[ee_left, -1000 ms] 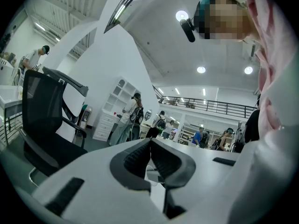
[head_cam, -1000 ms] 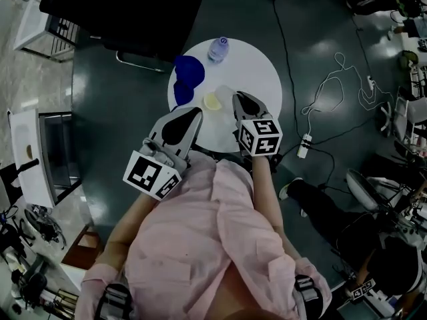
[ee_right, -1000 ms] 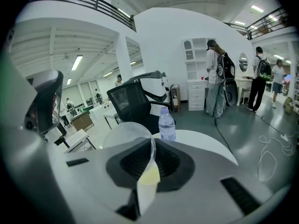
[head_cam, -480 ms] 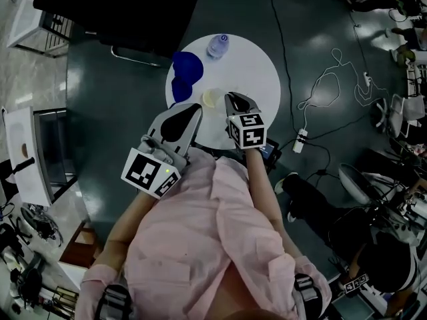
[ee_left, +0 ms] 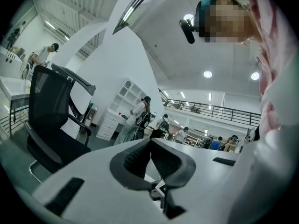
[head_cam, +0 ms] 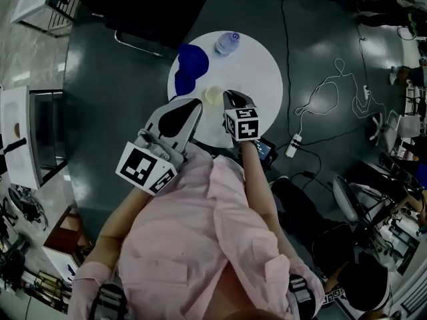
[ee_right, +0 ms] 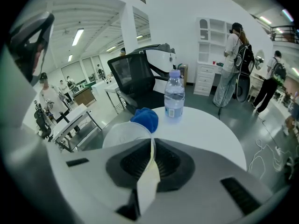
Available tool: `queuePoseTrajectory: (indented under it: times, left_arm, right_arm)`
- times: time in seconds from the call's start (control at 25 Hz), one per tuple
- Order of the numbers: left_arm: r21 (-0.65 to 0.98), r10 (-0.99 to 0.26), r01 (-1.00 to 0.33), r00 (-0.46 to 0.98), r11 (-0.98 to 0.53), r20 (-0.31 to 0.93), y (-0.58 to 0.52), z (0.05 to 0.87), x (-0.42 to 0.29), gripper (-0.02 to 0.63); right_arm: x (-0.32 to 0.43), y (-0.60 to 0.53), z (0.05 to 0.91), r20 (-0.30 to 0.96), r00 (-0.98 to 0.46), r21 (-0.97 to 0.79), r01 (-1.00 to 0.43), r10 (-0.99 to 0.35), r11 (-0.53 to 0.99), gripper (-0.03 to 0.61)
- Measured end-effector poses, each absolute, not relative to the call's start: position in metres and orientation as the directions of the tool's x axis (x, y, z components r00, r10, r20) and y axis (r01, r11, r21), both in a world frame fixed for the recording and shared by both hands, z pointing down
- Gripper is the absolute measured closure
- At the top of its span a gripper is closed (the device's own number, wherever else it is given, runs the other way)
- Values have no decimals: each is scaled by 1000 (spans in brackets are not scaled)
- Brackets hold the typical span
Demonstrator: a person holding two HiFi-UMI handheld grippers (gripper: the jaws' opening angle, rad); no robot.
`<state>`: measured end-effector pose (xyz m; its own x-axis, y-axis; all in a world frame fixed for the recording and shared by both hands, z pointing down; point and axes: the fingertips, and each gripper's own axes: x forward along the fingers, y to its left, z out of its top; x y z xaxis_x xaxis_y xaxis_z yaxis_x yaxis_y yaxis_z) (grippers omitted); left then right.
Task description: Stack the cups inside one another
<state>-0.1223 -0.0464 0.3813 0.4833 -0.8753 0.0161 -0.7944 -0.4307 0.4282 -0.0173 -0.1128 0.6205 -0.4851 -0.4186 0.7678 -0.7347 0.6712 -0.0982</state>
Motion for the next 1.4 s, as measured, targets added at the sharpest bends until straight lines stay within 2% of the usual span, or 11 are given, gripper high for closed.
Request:
queuePoseTrajectory:
  times: [0.92, 1.4]
  left_arm:
    - [439, -868, -786, 496, -436, 26, -50, 382, -124, 595]
    - [459, -870, -779, 493, -428, 25, -52, 383, -131, 595]
  right_arm:
    - [-26, -95, 660, 855, -423, -71, -668, -300, 741, 538]
    - [-36, -88, 663, 872, -397, -27, -621, -285, 783, 538]
